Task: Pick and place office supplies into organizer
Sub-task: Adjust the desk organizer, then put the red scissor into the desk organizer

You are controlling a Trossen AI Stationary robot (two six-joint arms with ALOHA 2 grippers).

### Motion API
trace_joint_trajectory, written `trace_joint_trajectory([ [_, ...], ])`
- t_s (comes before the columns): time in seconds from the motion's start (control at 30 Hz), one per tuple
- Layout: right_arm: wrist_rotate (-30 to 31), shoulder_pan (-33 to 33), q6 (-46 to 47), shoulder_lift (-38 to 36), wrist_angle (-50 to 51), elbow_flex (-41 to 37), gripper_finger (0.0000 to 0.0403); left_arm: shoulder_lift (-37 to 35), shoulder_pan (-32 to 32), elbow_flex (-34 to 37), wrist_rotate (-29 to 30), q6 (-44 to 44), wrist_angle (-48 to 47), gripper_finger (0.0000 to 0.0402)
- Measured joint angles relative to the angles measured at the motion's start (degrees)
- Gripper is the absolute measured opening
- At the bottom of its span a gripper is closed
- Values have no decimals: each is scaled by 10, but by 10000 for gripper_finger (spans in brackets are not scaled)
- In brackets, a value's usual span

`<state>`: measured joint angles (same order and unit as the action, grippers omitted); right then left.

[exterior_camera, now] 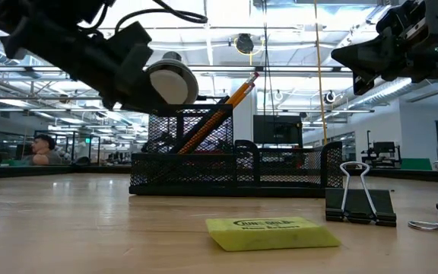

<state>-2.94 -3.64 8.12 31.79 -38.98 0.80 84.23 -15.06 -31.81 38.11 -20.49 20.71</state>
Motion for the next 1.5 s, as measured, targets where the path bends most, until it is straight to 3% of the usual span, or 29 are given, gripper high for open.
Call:
trace_joint_trajectory([
  [0.17, 1, 0, -6, 0, -2, 0, 4, 0, 10, 1, -34, 0, -2, 2],
  [0.43, 1, 0, -13, 0, 0, 0, 4, 1, 0, 1, -37, -8, -4, 2],
  [0.87, 1, 0, -13, 0, 3, 0, 4, 87, -13, 1, -64, -40, 66, 2],
  [1.23, 1, 0, -13, 0, 3, 0, 4, 95, -20, 1, -65, -40, 80, 3],
  [1.37, 1, 0, -13, 0, 3, 0, 4, 95, -20, 1, -35, -37, 80, 3],
  [1.5, 1, 0, -13, 0, 3, 0, 4, 95, -20, 1, 34, -32, 80, 2],
])
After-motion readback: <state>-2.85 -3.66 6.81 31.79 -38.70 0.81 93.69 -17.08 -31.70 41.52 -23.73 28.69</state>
